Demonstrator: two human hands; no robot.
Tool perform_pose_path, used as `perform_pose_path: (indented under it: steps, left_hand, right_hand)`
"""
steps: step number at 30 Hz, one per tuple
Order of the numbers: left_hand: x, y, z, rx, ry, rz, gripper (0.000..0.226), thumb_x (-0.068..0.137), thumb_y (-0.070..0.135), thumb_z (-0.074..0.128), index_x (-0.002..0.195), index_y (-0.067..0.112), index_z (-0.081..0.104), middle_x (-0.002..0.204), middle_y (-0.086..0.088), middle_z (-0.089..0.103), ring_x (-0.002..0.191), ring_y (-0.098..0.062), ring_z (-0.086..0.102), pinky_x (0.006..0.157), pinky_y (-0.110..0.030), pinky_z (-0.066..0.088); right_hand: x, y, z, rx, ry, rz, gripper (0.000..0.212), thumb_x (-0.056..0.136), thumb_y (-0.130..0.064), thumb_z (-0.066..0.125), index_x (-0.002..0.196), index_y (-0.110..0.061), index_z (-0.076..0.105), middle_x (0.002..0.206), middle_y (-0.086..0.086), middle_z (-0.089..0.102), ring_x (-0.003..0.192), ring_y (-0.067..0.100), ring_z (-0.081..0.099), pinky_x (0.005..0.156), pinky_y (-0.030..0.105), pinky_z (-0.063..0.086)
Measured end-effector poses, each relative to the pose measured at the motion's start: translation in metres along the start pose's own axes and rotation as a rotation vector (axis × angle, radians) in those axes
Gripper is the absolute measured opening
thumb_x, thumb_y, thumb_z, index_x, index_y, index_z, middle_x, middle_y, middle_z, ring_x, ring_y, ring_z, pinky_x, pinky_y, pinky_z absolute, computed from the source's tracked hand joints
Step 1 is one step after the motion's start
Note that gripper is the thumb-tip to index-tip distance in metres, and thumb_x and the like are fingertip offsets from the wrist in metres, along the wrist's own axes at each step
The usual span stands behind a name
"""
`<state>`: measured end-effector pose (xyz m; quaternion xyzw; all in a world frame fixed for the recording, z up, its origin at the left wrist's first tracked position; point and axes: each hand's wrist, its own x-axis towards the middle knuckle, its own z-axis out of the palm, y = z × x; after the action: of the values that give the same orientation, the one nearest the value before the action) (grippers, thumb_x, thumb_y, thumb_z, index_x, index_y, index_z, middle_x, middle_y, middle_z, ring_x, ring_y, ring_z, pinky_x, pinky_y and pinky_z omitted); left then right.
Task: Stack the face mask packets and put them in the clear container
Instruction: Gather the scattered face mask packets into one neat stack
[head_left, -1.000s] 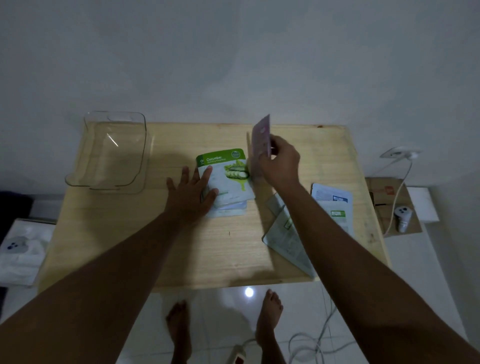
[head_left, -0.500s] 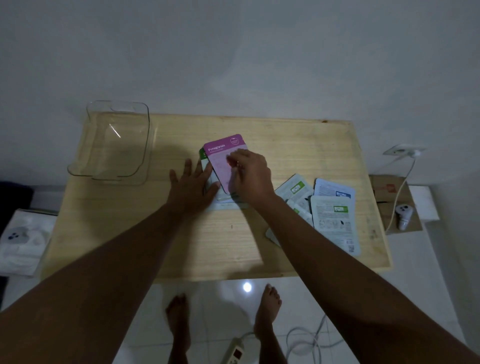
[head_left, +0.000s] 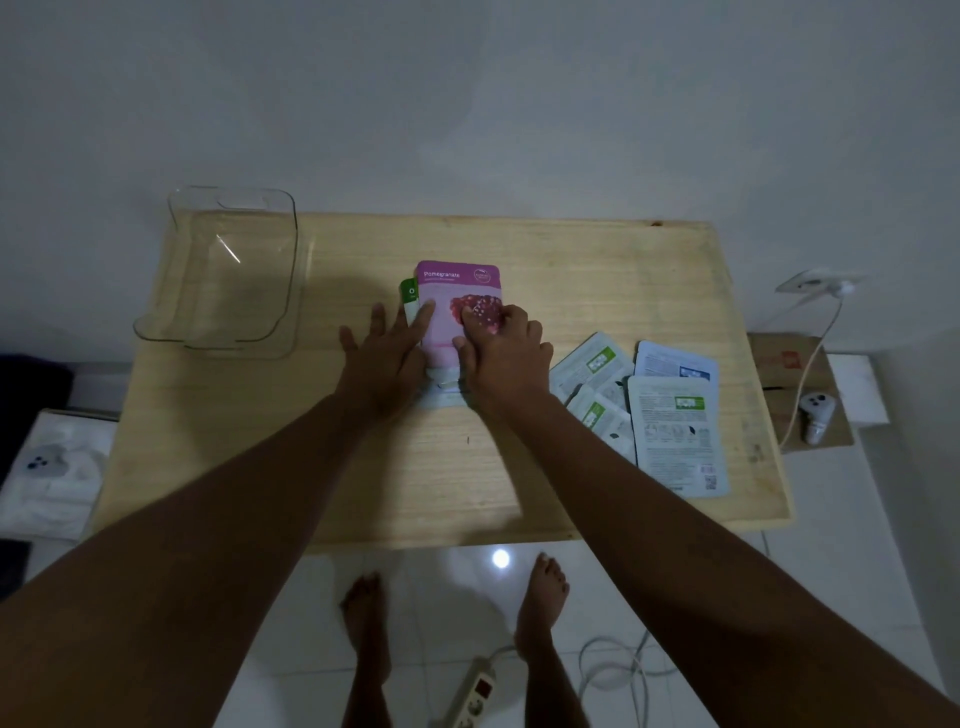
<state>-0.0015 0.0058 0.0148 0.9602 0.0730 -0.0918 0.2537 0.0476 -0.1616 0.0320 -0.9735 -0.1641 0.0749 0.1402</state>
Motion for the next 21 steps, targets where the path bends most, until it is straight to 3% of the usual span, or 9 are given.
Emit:
perform_pose_path:
  steps: [5,9,12,15,18,20,21]
  left_hand:
    - [0.002,0.000,0.003,0.103,-0.020,-0.003,0.075,0.089,0.066,0.023,0.154,0.034,0.004,0.163,-0.005,0.015,0.149,-0.040,-0.001,0.109,-0.070,-0.004]
    - [0.001,0.000,0.001,0.112,-0.055,-0.004,0.080,0.086,0.068,0.023,0.154,0.031,0.004,0.163,-0.004,0.013,0.148,-0.040,-0.002,0.110,-0.071,-0.003]
    - [0.000,0.004,0.001,0.103,-0.066,-0.021,0.080,0.085,0.067,0.024,0.155,0.030,0.005,0.163,-0.005,0.014,0.148,-0.041,0.000,0.111,-0.070,-0.003]
    - [-0.004,0.006,0.002,0.127,-0.075,-0.034,0.081,0.084,0.067,0.023,0.154,0.030,0.006,0.162,-0.008,0.018,0.148,-0.041,0.003,0.112,-0.069,0.000]
    - [-0.008,0.006,0.003,0.137,-0.084,-0.033,0.081,0.084,0.068,0.023,0.154,0.030,0.006,0.162,-0.008,0.018,0.148,-0.041,0.004,0.112,-0.069,0.001]
    - [-0.010,0.006,0.005,0.150,-0.078,-0.032,0.081,0.084,0.068,0.022,0.154,0.030,0.005,0.163,-0.006,0.017,0.148,-0.040,0.005,0.112,-0.069,0.003]
    - [-0.010,0.005,0.006,0.156,-0.073,-0.028,0.081,0.084,0.068,0.022,0.154,0.030,0.005,0.163,-0.005,0.017,0.148,-0.040,0.005,0.112,-0.069,0.004]
  right_hand:
    - [-0.001,0.010,-0.011,0.149,-0.063,-0.041,0.047,0.098,-0.042,0.043,0.144,-0.034,0.040,0.142,0.016,0.040,0.122,0.037,0.041,0.096,0.054,0.042]
    - [-0.015,0.038,-0.027,0.169,-0.031,0.061,0.069,0.081,-0.032,0.064,0.144,-0.027,0.037,0.146,0.012,0.042,0.130,0.036,0.041,0.100,0.058,0.038]
    - [-0.023,0.050,-0.042,0.092,0.031,0.220,0.047,0.088,-0.029,0.055,0.134,-0.025,0.044,0.142,0.010,0.045,0.130,0.035,0.042,0.099,0.057,0.035]
    - [-0.027,0.068,-0.058,0.048,-0.065,0.318,0.052,0.089,-0.025,0.054,0.139,-0.019,0.041,0.143,0.012,0.041,0.132,0.034,0.037,0.102,0.054,0.033]
    - [-0.030,0.093,-0.074,0.055,-0.169,0.307,0.069,0.081,-0.050,0.066,0.140,-0.022,0.043,0.139,0.010,0.048,0.130,0.034,0.043,0.103,0.055,0.035]
    - [-0.035,0.099,-0.080,-0.013,-0.345,0.268,0.091,0.062,-0.068,0.076,0.135,-0.024,0.048,0.133,0.006,0.056,0.125,0.031,0.051,0.103,0.054,0.039]
    - [-0.038,0.099,-0.080,-0.040,-0.414,0.249,0.096,0.055,-0.067,0.081,0.134,-0.023,0.048,0.132,0.005,0.057,0.123,0.030,0.053,0.102,0.055,0.041]
